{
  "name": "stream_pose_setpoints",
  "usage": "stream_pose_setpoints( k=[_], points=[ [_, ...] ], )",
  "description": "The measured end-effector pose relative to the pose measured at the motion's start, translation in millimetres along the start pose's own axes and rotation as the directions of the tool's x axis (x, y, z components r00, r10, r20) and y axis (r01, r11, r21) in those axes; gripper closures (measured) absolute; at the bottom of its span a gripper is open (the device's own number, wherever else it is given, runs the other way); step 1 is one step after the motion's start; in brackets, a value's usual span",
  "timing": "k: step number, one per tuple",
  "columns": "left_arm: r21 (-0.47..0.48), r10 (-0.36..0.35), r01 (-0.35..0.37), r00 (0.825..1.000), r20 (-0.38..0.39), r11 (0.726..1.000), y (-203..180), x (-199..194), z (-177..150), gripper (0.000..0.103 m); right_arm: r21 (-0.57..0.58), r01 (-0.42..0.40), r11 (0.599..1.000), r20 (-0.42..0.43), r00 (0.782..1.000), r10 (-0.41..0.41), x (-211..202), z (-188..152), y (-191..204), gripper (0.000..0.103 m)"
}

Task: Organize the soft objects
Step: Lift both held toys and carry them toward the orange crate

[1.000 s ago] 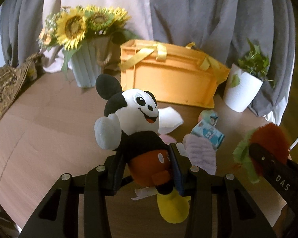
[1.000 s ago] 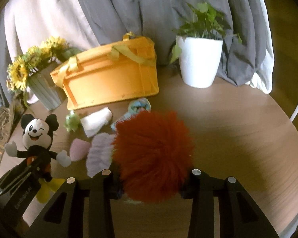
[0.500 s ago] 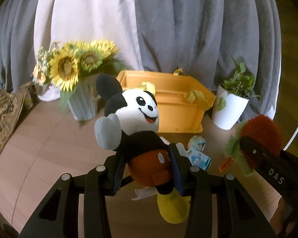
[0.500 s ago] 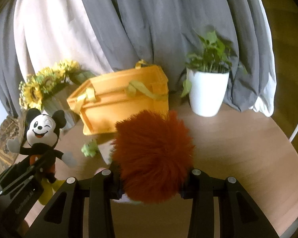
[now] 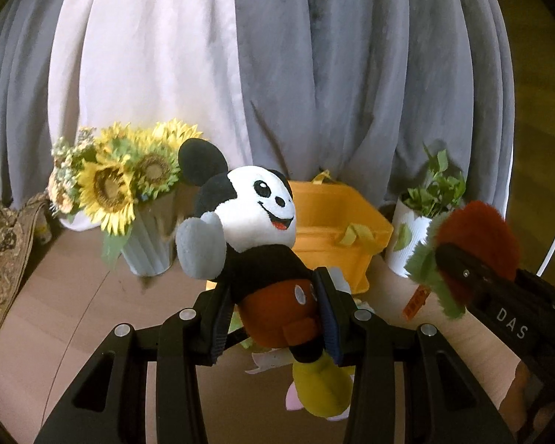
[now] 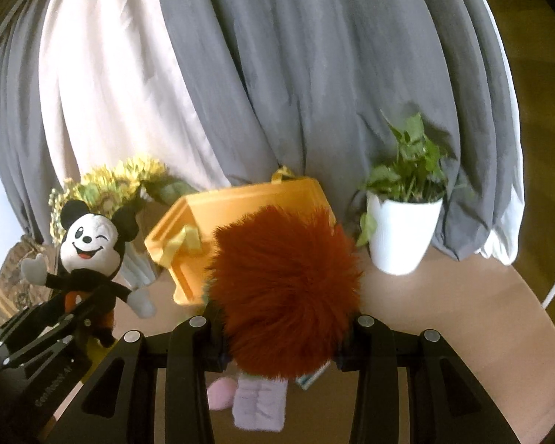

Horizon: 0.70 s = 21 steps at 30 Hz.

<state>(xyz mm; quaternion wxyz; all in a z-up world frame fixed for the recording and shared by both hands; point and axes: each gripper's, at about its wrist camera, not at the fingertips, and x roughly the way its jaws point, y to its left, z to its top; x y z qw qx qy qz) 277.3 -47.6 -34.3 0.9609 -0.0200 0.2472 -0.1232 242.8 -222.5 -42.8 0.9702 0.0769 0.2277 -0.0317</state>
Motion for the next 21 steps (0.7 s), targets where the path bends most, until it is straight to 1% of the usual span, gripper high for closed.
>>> stream_pose_setpoints(
  k=[3, 12, 16, 21],
  points=[
    [0.01, -0.011, 0.011, 1.0, 0.014, 1.0, -1, 5, 9, 0.062, 0.004, -0.004, 1.0, 0.019, 1.0, 0.004, 3, 9, 2, 0.063],
    [0.043, -0.008, 0.005, 0.998, 0.059, 0.999, 3, 25, 39, 0.062, 0.0, -0.014, 1.0, 0.084, 0.996, 0.014, 20, 38, 8, 0.063],
    [0.043, -0.013, 0.01, 0.998, 0.067, 0.999, 7, 38, 50, 0.062, -0.004, -0.026, 1.0, 0.095, 0.995, 0.026, 34, 52, 9, 0.063],
    [0.066, -0.017, 0.012, 0.996, 0.082, 0.998, 8, 54, 64, 0.062, -0.015, -0.034, 0.999, 0.098, 0.995, 0.035, 54, 65, 11, 0.063]
  ],
)
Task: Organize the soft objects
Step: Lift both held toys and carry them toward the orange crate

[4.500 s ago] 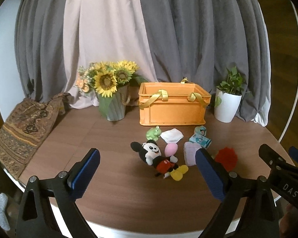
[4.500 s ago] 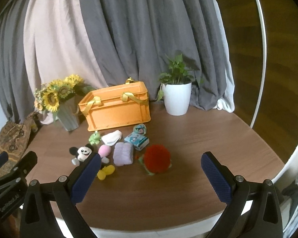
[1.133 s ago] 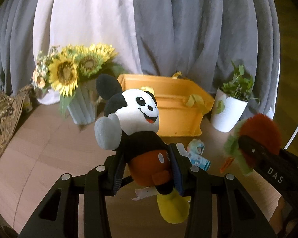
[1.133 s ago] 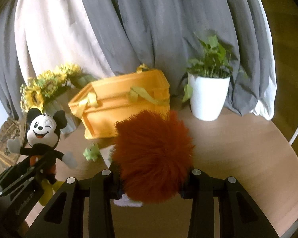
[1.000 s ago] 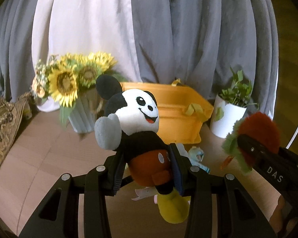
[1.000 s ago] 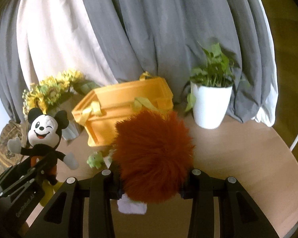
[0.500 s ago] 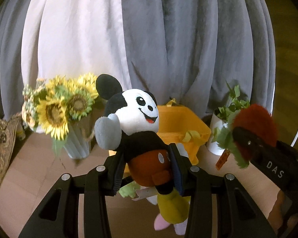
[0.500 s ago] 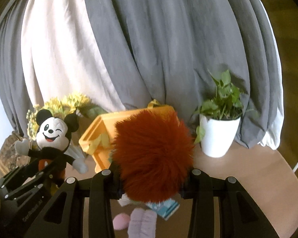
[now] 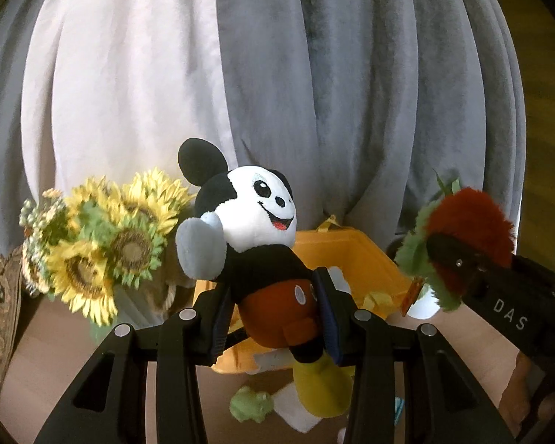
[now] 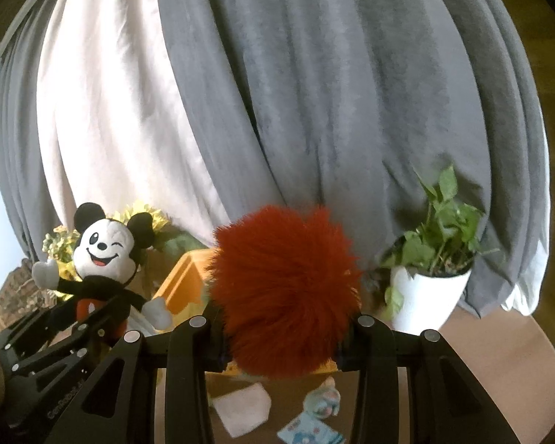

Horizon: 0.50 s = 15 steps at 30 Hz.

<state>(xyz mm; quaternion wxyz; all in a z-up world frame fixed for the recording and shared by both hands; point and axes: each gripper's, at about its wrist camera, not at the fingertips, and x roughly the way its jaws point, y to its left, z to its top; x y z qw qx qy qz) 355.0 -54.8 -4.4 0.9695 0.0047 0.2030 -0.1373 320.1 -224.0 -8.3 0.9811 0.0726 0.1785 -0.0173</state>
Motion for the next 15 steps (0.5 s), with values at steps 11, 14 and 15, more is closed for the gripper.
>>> stream_pose_setpoints(
  k=[11, 14, 15],
  points=[
    [0.025, -0.014, 0.014, 1.0, 0.008, 1.0, 2, 46, 21, 0.062, 0.003, 0.004, 1.0, -0.012, 1.0, -0.004, 45, 18, -5, 0.063],
    [0.031, -0.022, 0.022, 1.0, 0.007, 0.999, 3, 60, 25, 0.062, 0.007, 0.009, 1.0, -0.013, 1.0, -0.009, 57, 22, -8, 0.063],
    [0.033, -0.024, 0.024, 1.0, 0.008, 0.999, 3, 65, 26, 0.062, 0.007, 0.011, 1.0, -0.014, 1.0, -0.011, 61, 23, -8, 0.063]
  ],
)
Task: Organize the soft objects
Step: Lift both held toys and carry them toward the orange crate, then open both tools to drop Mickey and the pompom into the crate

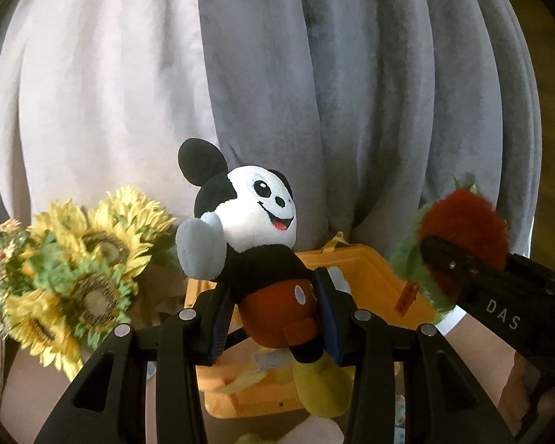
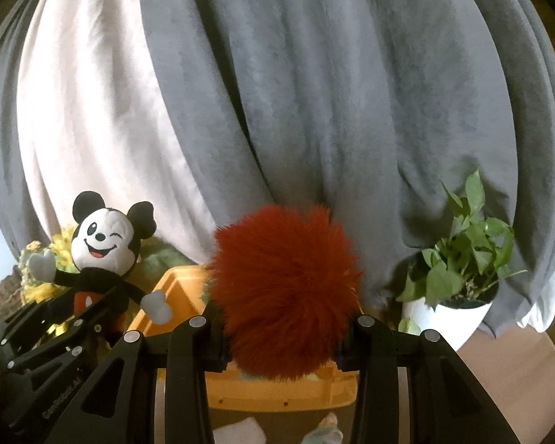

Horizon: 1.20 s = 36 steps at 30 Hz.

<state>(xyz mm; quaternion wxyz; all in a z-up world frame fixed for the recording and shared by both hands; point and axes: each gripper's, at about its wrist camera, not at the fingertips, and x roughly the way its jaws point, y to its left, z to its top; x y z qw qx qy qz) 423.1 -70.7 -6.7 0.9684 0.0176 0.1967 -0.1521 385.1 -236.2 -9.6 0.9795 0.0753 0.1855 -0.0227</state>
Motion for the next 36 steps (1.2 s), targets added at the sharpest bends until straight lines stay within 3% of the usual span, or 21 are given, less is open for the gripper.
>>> stream_pose_setpoints(
  k=[8, 16, 26, 31, 33, 36],
  points=[
    [0.008, -0.017, 0.017, 1.0, -0.02, 1.0, 6, 40, 3, 0.062, -0.011, 0.009, 1.0, -0.02, 1.0, -0.009, 36, 5, -1, 0.063],
    [-0.006, -0.047, 0.047, 0.993, -0.106, 0.999, 12, 87, -11, 0.062, -0.015, 0.024, 1.0, -0.079, 0.997, -0.025, 75, -1, -6, 0.063],
    [-0.038, -0.116, 0.109, 0.959, -0.257, 0.993, 9, 129, -40, 0.062, -0.038, 0.036, 0.999, -0.175, 0.984, -0.042, 112, -15, -6, 0.063],
    [-0.02, -0.08, 0.078, 0.949, -0.304, 0.997, 10, 137, -47, 0.061, -0.044, 0.034, 0.998, -0.234, 0.971, -0.043, 127, -22, -5, 0.063],
    [-0.016, -0.068, 0.066, 0.95, -0.305, 0.998, 10, 138, -47, 0.058, -0.046, 0.033, 0.998, -0.249, 0.967, -0.043, 131, -24, -4, 0.063],
    [-0.009, -0.036, 0.035, 0.955, -0.296, 0.999, 13, 138, -43, 0.042, -0.057, 0.022, 0.998, -0.271, 0.962, -0.037, 137, -26, -3, 0.062]
  ],
)
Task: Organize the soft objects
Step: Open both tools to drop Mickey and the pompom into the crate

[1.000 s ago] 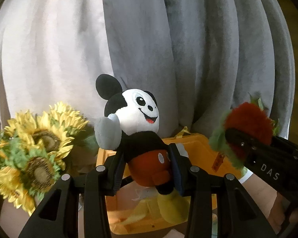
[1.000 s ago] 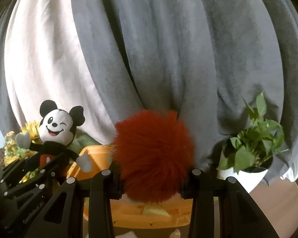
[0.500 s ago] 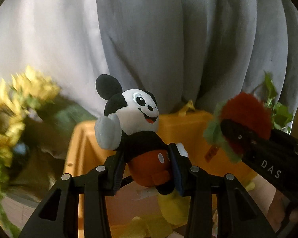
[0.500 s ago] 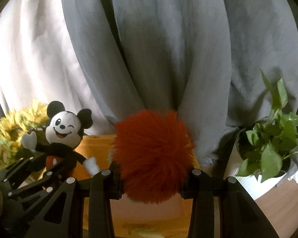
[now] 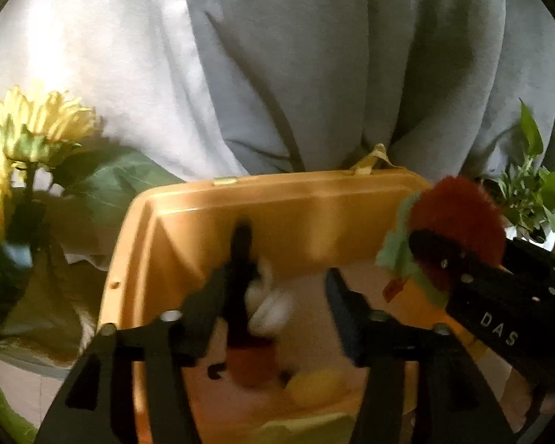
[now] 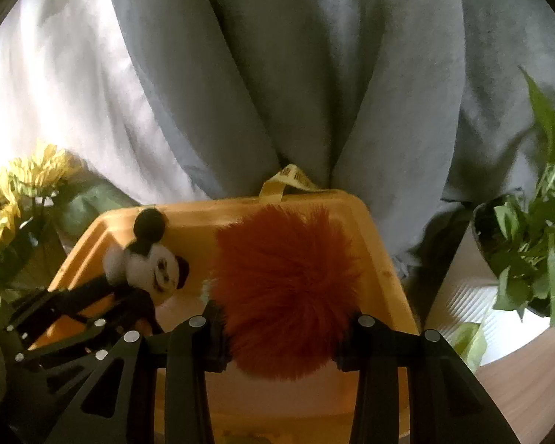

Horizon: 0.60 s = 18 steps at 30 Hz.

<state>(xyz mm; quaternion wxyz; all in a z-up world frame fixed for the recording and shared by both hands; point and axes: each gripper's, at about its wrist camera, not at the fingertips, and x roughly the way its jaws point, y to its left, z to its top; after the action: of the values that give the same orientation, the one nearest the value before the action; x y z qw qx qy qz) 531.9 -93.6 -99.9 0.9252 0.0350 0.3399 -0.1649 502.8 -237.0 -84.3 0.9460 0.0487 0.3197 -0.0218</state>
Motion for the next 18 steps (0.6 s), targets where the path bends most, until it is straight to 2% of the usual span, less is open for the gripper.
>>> stream_pose_setpoints(
  k=[3, 5, 7, 18],
  points=[
    [-0.001, 0.043, -0.043, 0.999, 0.017, 0.999, 3, -7, 0, 0.035, -0.005, -0.007, 1.0, -0.009, 1.0, 0.007, 5, 0, -1, 0.049],
    [-0.014, 0.068, -0.068, 0.997, 0.024, 0.998, 10, -14, 1, 0.033, -0.006, 0.016, 1.0, 0.009, 1.0, -0.016, 2, 1, -2, 0.035],
    [-0.033, 0.101, -0.1, 0.995, 0.027, 0.994, 13, -20, 3, 0.031, -0.01, 0.04, 0.999, 0.028, 0.999, -0.039, -3, 2, -1, 0.031],
    [-0.054, 0.155, -0.15, 0.982, 0.111, 0.987, 10, -75, 7, 0.023, 0.019, 0.048, 0.999, 0.078, 0.996, -0.049, -42, 4, 0, 0.031]
  ],
)
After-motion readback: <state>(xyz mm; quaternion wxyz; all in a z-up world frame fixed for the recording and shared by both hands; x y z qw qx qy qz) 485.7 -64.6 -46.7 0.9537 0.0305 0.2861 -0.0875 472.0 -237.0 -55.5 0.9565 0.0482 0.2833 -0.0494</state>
